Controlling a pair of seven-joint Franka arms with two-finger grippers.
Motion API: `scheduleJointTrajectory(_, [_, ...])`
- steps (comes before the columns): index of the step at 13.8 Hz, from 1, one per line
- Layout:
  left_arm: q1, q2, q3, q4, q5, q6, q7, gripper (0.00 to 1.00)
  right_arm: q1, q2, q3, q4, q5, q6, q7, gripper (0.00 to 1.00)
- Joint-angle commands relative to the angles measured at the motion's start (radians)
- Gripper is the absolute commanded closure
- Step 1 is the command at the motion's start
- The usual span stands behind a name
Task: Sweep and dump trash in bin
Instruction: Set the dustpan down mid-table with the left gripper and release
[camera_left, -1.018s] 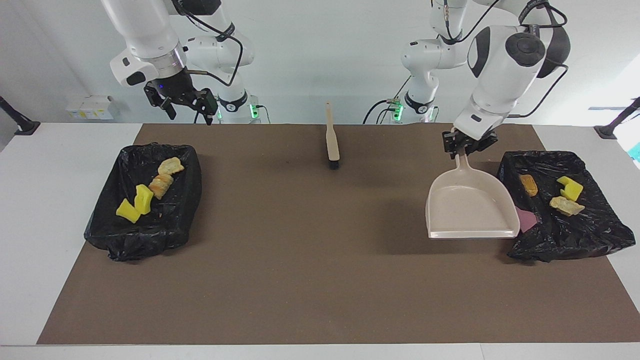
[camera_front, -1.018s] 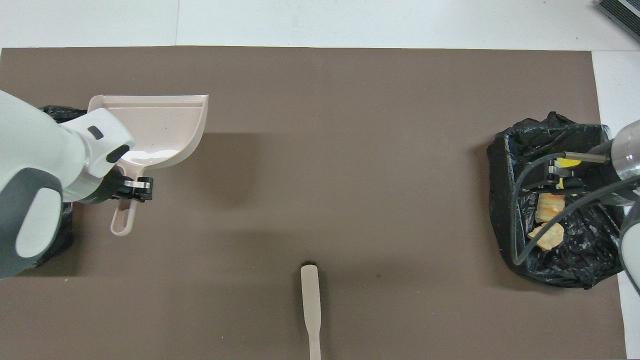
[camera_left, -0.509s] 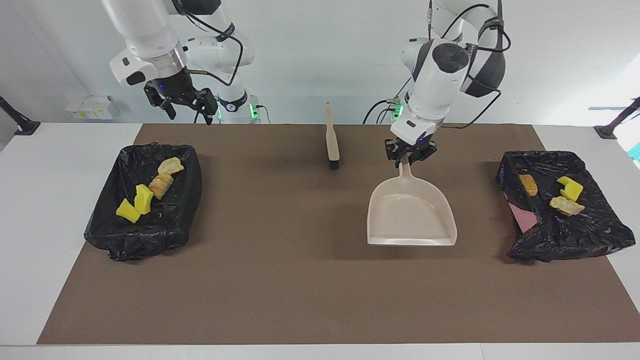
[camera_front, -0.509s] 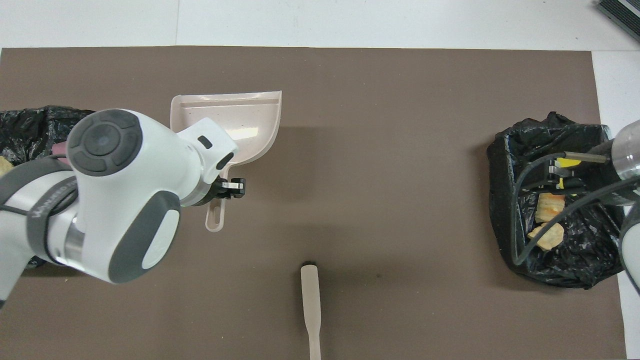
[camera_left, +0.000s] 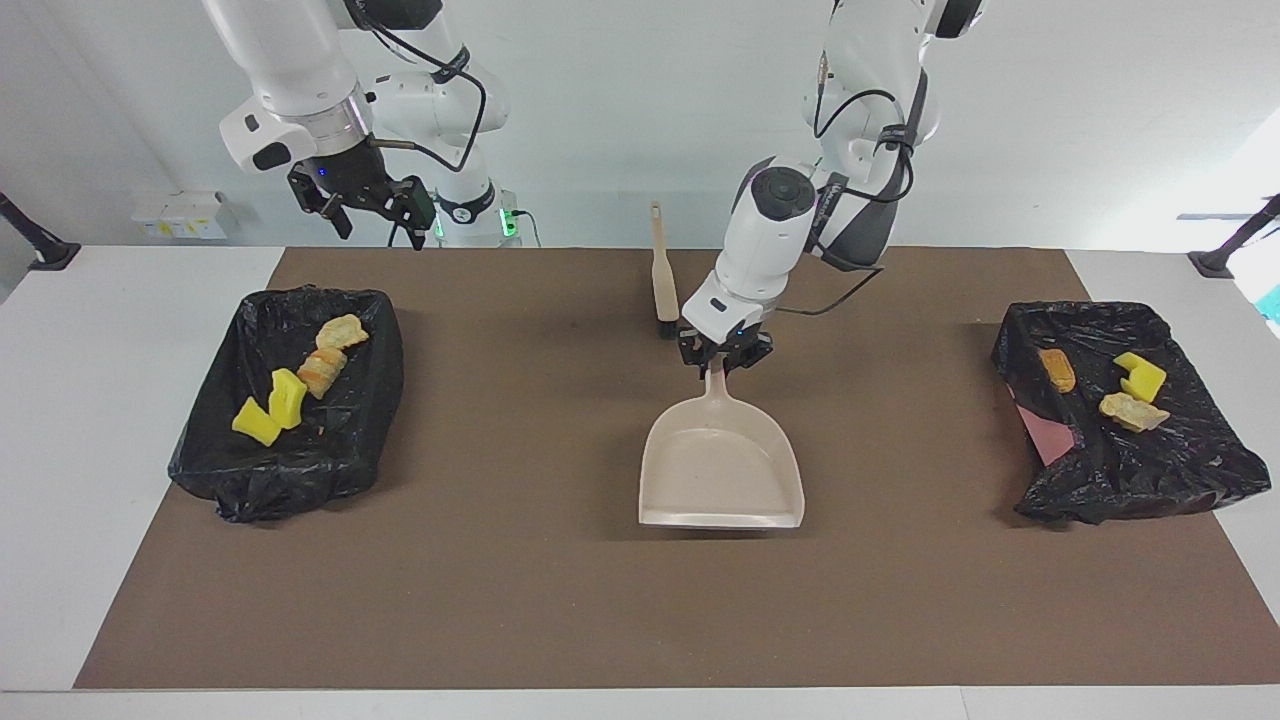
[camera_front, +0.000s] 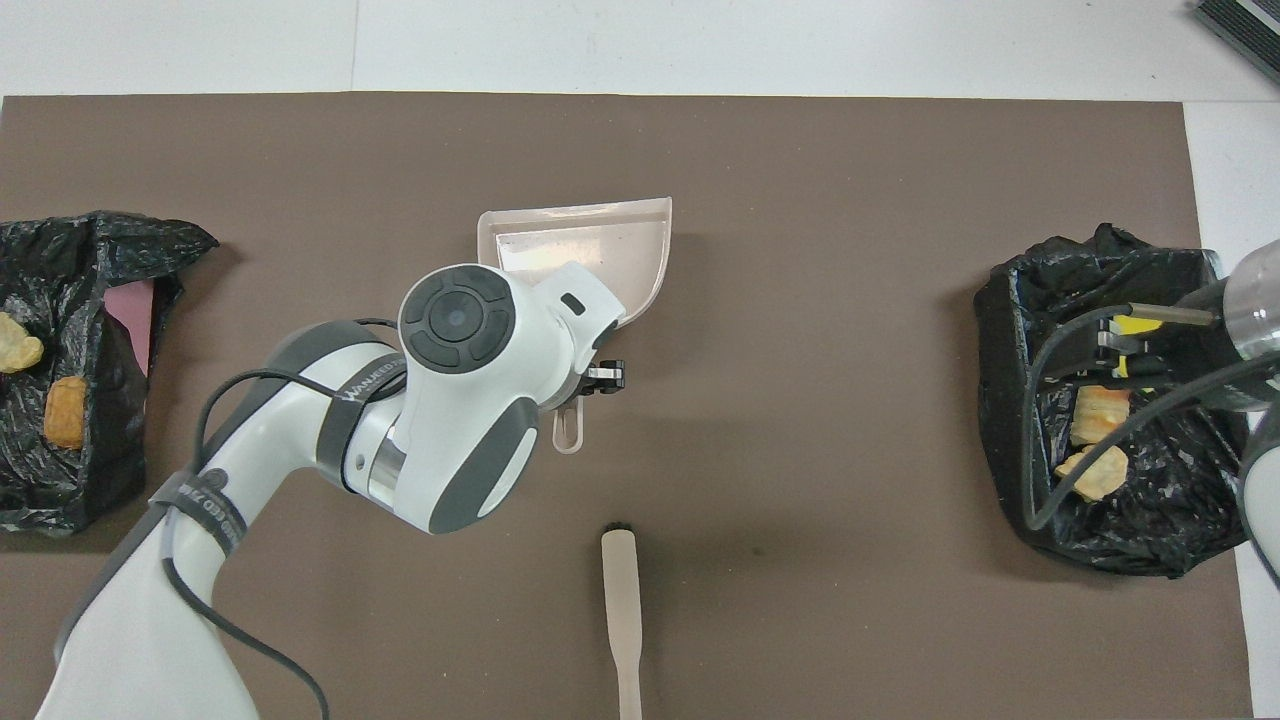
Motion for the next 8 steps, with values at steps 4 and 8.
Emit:
scheduleJointTrajectory(4, [-0.075, 0.097, 0.019, 0.009, -0.014, 0.087, -0.052, 0.85, -0.015, 0.0, 0.01, 0.011, -0.009, -0.008, -0.034, 0.0])
scheduleJointTrajectory(8, [-0.059, 0.045, 0.021, 0.012, -0.013, 0.04, -0.044, 0.0, -0.015, 0.002, 0.01, 0.011, -0.009, -0.008, -0.032, 0.0])
